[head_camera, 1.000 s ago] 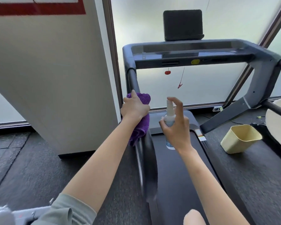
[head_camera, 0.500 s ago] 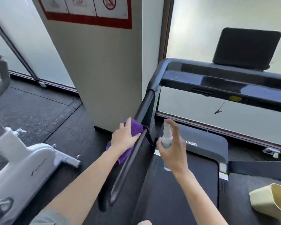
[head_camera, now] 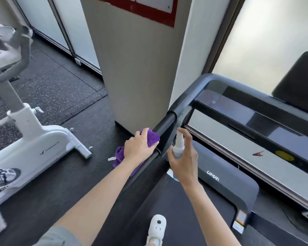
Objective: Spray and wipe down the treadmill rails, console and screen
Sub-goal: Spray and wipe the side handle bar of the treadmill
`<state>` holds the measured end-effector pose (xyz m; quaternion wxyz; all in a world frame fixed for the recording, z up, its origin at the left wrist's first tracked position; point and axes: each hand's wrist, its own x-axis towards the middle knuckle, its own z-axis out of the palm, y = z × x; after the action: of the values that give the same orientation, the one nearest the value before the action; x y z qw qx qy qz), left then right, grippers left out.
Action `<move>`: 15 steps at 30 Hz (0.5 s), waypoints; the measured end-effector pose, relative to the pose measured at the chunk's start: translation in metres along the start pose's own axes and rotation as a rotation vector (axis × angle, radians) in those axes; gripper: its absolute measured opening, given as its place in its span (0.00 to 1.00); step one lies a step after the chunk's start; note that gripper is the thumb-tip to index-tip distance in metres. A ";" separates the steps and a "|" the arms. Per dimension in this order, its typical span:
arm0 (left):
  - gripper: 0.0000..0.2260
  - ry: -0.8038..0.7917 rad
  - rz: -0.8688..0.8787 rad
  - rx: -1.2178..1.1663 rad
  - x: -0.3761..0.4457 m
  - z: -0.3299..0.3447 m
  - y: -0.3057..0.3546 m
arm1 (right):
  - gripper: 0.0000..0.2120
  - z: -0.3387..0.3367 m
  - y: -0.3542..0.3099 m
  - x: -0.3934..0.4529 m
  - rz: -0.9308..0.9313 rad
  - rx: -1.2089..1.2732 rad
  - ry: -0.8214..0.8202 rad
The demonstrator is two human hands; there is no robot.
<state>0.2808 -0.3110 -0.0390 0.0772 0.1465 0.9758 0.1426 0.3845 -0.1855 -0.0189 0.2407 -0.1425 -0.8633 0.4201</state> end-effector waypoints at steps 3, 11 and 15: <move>0.30 -0.005 0.004 -0.024 0.031 0.004 0.022 | 0.30 -0.002 0.012 0.026 0.034 0.010 -0.024; 0.28 0.113 -0.075 0.279 0.079 0.018 0.096 | 0.31 -0.010 0.039 0.087 -0.046 0.095 -0.113; 0.29 0.130 -0.101 0.281 0.085 0.019 0.100 | 0.30 -0.008 0.040 0.108 -0.109 0.133 -0.175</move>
<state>0.2307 -0.1880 -0.0361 -0.0002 0.0969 0.9952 0.0098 0.2990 -0.1076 -0.0148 0.1958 -0.0419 -0.8577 0.4736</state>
